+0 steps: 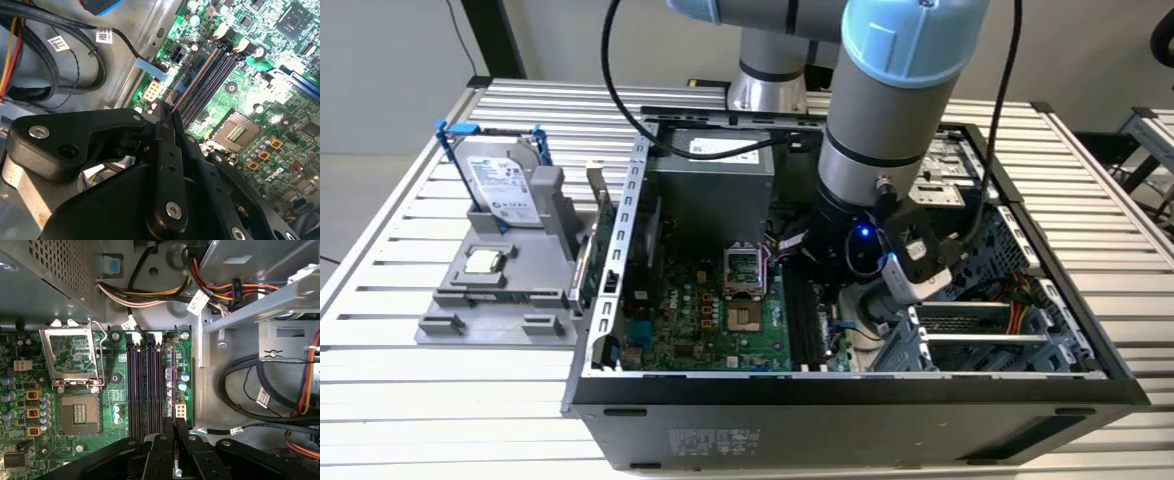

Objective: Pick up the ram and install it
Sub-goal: 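Insert the ram into the slot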

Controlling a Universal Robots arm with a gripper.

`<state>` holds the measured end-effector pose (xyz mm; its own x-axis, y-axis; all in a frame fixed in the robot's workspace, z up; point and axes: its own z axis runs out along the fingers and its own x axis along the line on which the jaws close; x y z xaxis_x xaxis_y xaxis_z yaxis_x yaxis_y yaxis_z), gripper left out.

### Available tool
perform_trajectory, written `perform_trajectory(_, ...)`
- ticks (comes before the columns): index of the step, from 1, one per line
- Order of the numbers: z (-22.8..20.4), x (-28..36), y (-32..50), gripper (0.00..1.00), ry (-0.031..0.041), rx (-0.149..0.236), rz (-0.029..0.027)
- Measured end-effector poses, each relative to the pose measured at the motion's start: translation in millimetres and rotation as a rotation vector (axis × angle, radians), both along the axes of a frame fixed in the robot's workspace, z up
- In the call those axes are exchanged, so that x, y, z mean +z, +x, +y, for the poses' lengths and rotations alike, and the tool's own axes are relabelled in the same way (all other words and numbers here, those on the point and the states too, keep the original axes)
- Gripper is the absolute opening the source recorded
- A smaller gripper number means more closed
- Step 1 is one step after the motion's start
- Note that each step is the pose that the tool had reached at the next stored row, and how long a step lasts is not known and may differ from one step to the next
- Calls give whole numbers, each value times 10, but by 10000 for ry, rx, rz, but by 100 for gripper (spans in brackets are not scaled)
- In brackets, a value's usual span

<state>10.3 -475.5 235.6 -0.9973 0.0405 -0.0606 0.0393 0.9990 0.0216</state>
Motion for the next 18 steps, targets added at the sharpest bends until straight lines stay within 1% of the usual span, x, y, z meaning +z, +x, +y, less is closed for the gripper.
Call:
perform_trajectory(1, 0, -6, -3, 0, -13, 11, 1)
perform_trajectory(3, 0, -7, -7, 0, -74, 14, 1)
perform_trajectory(4, 0, -7, -15, 0, -87, 14, 1)
perform_trajectory(7, 0, -8, -58, 0, -90, 14, 0)
perform_trajectory(9, 0, -10, -62, 0, -93, 14, 1)
perform_trajectory(14, -2, -88, -63, 0, -91, 14, 0)
perform_trajectory(15, -2, -98, -63, 0, -91, 14, 0)
perform_trajectory(18, -6, -102, -63, 0, -93, 12, 0)
